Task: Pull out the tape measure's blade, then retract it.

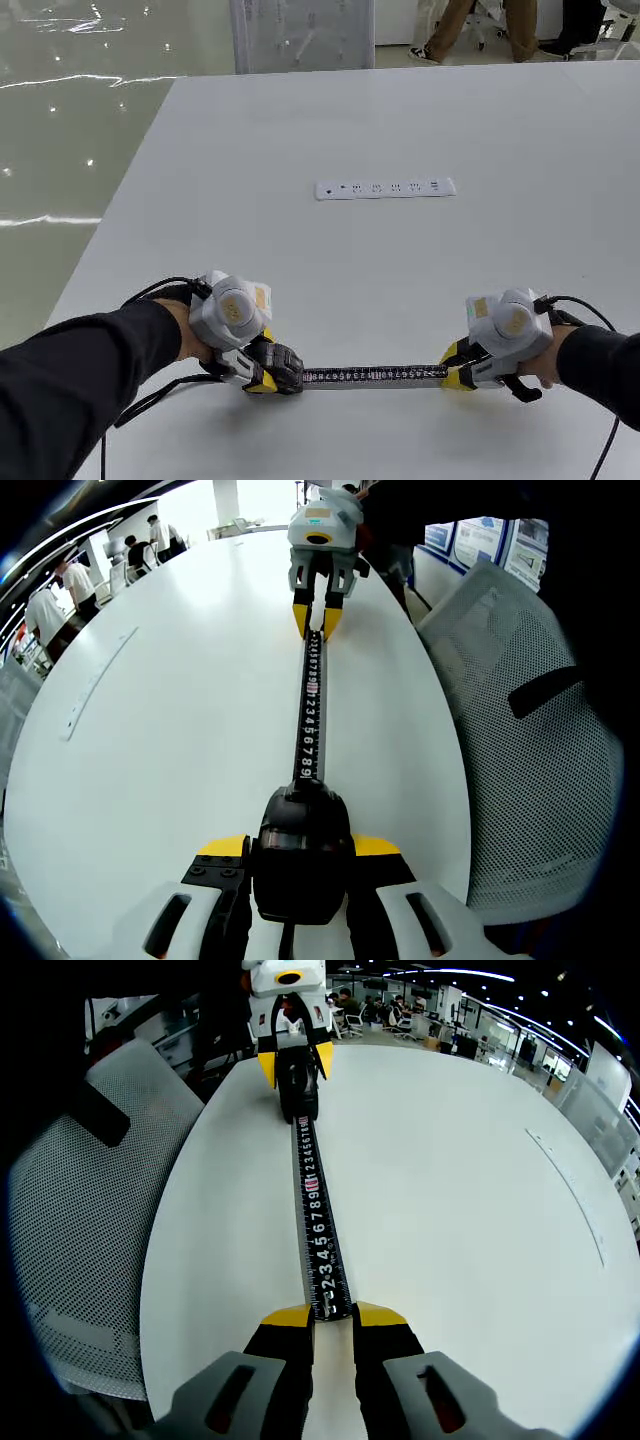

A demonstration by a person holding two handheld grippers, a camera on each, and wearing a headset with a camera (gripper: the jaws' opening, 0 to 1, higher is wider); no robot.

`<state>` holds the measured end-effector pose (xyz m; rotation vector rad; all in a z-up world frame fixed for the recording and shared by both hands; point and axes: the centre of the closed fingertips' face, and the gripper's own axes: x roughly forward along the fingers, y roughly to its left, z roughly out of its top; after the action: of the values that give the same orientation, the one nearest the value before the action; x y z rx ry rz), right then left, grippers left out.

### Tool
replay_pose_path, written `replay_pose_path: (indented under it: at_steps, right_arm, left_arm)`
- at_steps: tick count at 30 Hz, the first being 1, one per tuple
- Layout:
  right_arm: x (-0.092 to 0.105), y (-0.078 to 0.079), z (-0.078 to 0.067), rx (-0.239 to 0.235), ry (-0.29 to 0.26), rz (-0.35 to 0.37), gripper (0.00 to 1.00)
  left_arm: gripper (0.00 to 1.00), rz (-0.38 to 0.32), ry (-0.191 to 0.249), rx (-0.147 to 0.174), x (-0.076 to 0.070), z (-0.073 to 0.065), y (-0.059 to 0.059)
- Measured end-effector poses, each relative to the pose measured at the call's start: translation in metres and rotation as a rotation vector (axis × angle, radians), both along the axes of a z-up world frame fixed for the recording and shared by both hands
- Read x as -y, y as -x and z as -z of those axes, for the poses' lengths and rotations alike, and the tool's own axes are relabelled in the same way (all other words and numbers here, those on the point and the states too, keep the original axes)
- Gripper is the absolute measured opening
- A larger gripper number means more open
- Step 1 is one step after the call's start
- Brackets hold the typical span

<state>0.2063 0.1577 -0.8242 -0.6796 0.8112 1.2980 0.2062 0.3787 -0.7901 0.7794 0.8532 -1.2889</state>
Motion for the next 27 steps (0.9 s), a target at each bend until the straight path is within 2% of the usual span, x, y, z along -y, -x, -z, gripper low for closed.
replay_pose_path:
  at_steps: [15, 22, 27]
  right_arm:
    - [0.013, -0.002, 0.0, -0.006, 0.0, 0.012, 0.1]
    - [0.015, -0.002, 0.0, -0.007, 0.002, 0.014, 0.1]
    - [0.023, -0.002, 0.0, -0.008, 0.006, 0.027, 0.1]
  left_arm:
    - [0.33, -0.005, 0.006, -0.015, 0.0, 0.001, -0.002]
    - [0.33, 0.001, 0.001, -0.013, -0.001, 0.0, 0.0]
    - [0.32, 0.003, 0.001, -0.012, 0.0, 0.001, 0.0]
